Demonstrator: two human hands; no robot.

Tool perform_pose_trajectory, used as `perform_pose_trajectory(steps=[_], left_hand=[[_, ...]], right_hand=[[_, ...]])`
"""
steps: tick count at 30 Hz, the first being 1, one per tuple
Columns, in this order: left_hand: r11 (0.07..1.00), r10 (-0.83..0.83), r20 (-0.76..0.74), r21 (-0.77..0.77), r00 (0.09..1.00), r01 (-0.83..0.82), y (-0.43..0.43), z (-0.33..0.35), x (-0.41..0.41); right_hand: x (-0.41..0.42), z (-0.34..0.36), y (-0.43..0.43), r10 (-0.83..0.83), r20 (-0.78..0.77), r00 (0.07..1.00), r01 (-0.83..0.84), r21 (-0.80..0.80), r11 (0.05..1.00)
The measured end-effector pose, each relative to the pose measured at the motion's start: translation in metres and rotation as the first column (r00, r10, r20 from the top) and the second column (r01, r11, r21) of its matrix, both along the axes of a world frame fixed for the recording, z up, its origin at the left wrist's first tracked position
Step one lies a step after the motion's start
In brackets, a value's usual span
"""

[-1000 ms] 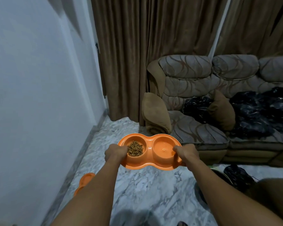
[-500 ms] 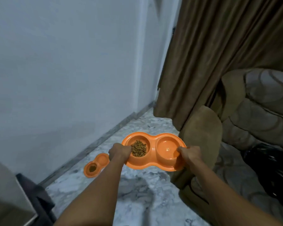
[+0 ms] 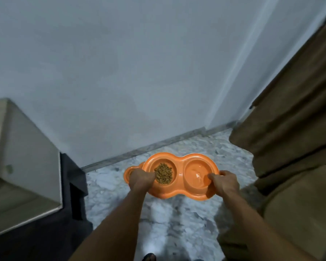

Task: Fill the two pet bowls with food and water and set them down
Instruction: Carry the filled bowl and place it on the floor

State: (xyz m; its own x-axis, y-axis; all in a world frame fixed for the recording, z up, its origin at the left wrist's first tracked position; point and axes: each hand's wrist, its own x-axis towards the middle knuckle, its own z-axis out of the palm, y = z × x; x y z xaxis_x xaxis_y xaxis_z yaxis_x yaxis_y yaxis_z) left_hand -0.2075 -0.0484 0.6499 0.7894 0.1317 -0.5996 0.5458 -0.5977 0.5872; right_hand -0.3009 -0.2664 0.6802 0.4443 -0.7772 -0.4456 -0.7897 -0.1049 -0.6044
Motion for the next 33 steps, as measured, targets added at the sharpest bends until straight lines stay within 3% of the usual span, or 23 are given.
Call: perform_pose_trajectory(steps=[7, 11, 24, 33], left_hand=[[0.974, 0.225, -0.014, 0.023, 0.974, -0.225, 0.009, -0.085, 0.024], [0.939, 0.342, 0.013, 0.038, 0.940, -0.342, 0.004, -0.160, 0.031], [0.895, 0.441, -0.020, 0.088, 0.897, -0.438, -0.003, -0.502, 0.051], [0.854, 0.515, 0.007, 0.083, 0.857, -0.513, 0.010, -0.664, 0.057]], right_hand=[[0.080, -0.072, -0.013, 0.213, -0.006, 0.977, -0.212, 0.082, 0.974], [0.116, -0.148, -0.019, 0.313, -0.009, 0.950, -0.309, 0.117, 0.944], [0.153, -0.514, -0.021, 0.411, -0.066, 0.909, -0.393, 0.182, 0.901], [0.167, -0.685, -0.006, 0.506, -0.056, 0.860, -0.495, 0.146, 0.857]])
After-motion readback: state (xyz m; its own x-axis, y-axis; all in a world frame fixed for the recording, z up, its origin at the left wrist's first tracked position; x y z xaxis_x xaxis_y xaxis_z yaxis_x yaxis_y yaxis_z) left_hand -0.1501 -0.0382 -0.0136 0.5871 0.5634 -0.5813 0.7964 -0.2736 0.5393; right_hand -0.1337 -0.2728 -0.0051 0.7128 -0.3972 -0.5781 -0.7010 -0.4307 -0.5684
